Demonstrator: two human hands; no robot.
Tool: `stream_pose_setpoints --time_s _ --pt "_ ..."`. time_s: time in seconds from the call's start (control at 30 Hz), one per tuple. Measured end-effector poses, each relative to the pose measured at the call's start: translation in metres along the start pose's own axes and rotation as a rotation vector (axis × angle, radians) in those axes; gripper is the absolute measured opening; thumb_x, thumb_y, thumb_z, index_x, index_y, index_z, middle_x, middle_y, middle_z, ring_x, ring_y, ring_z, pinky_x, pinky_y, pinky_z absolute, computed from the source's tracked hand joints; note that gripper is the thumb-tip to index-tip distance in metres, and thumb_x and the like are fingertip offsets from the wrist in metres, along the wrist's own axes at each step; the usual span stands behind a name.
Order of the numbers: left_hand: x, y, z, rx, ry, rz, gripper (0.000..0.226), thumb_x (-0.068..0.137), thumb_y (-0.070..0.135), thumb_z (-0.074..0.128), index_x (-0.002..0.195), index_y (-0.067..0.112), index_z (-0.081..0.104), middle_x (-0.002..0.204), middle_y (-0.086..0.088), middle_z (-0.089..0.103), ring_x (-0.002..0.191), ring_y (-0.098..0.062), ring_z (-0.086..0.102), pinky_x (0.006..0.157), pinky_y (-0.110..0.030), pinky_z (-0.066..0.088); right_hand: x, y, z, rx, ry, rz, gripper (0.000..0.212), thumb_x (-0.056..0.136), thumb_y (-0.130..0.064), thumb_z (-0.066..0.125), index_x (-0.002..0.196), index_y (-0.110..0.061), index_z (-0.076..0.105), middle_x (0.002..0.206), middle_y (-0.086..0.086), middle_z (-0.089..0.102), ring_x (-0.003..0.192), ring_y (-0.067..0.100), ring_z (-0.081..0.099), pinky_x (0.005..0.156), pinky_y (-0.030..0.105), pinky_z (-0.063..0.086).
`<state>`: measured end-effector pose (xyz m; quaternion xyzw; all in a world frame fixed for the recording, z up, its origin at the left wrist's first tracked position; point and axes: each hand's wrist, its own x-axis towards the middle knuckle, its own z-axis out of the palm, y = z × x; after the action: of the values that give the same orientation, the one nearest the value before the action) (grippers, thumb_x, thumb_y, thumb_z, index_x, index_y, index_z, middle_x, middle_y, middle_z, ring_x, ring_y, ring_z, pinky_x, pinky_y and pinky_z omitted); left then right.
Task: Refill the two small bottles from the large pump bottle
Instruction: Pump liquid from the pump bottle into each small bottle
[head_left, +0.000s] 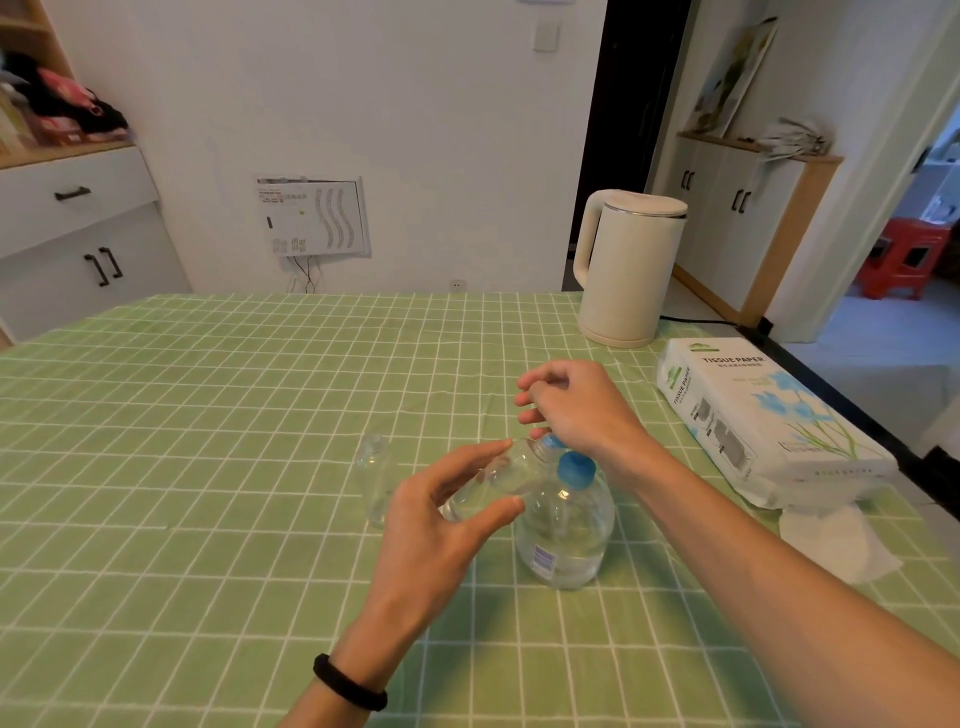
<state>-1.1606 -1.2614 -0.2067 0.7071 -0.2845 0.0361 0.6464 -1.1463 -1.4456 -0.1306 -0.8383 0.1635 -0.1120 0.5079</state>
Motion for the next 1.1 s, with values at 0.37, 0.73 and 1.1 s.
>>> stream_pose_setpoints --time_s 0.37,0.73,1.1 --pt "-0.002 -0.005 0.001 -0.004 -0.001 -0.017 0.049 0.08 0.017 0.089 0.121 0.039 0.074 0.118 0.021 0.078 0.116 -0.001 0.071 0.101 -0.01 0.049 -0.003 0.006 0.006 -0.008 -0.002 0.044 0.029 0.101 -0.003 0.046 0.103 -0.014 0.073 0.096 -0.001 0.077 0.084 0.012 0.078 0.088 0.043 0.065" --pt "0.001 -0.002 0.0 -0.027 -0.006 -0.005 0.049 0.078 0.024 0.089 0.124 0.032 0.076 0.121 0.016 0.078 0.119 -0.005 0.071 0.106 -0.018 0.051 -0.002 -0.005 0.0 -0.05 -0.027 -0.003 0.019 0.102 -0.018 0.054 0.106 -0.02 0.073 0.097 -0.003 0.078 0.086 0.011 0.077 0.088 0.041 0.064" --pt "-0.004 -0.005 0.002 -0.025 -0.003 -0.027 0.048 0.077 0.031 0.087 0.123 0.036 0.074 0.119 0.019 0.078 0.117 -0.002 0.071 0.102 -0.013 0.051 -0.006 0.005 0.005 -0.034 -0.017 0.04 0.028 0.103 -0.006 0.047 0.102 -0.015 0.075 0.097 -0.001 0.077 0.081 0.011 0.076 0.071 0.023 0.058"
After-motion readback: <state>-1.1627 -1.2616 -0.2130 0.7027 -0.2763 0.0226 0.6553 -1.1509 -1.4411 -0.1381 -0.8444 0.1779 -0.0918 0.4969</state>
